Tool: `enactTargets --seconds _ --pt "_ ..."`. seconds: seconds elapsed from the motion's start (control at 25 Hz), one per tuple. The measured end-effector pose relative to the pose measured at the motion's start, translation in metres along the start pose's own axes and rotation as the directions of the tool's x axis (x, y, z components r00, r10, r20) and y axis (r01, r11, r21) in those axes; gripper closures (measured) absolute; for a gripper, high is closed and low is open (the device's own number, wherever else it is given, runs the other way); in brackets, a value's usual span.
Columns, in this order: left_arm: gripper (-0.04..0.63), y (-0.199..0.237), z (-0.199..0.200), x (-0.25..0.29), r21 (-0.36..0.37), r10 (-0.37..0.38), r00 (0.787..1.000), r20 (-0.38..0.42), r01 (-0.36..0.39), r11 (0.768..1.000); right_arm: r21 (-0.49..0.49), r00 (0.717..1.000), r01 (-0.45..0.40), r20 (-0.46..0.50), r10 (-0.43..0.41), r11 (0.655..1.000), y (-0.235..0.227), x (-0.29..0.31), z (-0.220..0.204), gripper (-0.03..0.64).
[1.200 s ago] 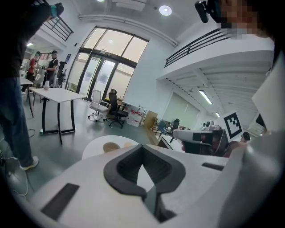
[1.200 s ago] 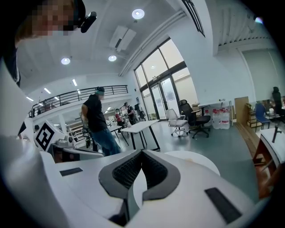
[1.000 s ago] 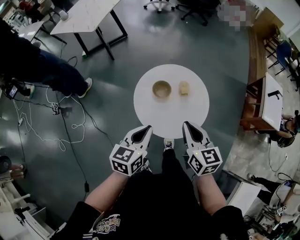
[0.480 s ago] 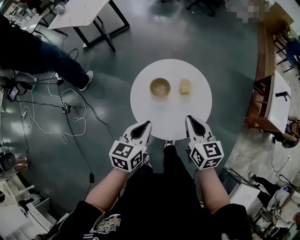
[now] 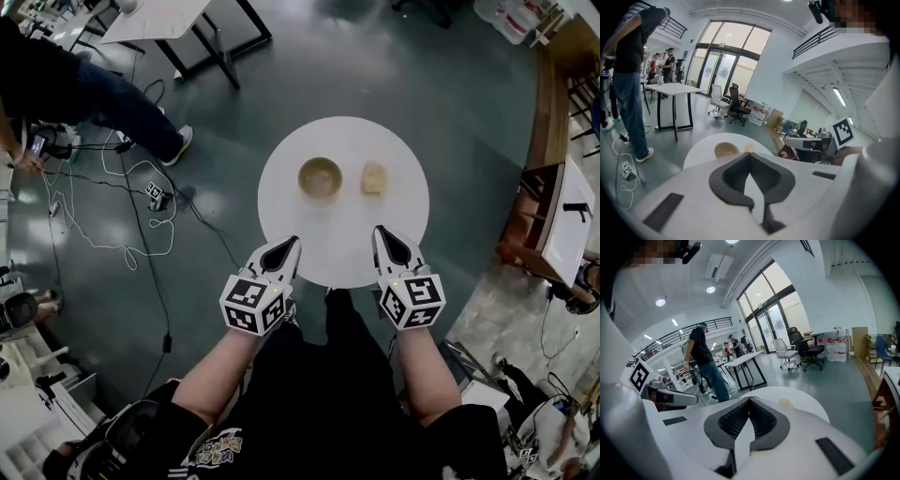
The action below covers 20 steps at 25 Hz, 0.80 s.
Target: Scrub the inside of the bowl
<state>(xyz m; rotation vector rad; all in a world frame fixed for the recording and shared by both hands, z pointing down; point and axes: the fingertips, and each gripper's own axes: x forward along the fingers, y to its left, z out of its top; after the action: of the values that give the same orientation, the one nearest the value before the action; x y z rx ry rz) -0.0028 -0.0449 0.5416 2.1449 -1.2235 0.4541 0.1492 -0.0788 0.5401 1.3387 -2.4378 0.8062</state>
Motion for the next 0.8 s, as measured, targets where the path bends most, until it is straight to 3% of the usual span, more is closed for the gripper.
enactTargets --seconds 0.44,0.8 --pt "0.589 0.021 -0.007 0.037 -0.04 0.093 0.996 -0.012 -0.094 0.995 -0.015 0.999 -0.004 -0.052 0.004 1.0 -0.042 0.042 -0.013 0.594" --pt "0.589 0.048 -0.016 0.05 -0.041 0.09 0.995 -0.049 -0.092 0.995 -0.017 0.994 0.07 -0.084 -0.071 0.997 -0.057 0.076 -0.029 0.592"
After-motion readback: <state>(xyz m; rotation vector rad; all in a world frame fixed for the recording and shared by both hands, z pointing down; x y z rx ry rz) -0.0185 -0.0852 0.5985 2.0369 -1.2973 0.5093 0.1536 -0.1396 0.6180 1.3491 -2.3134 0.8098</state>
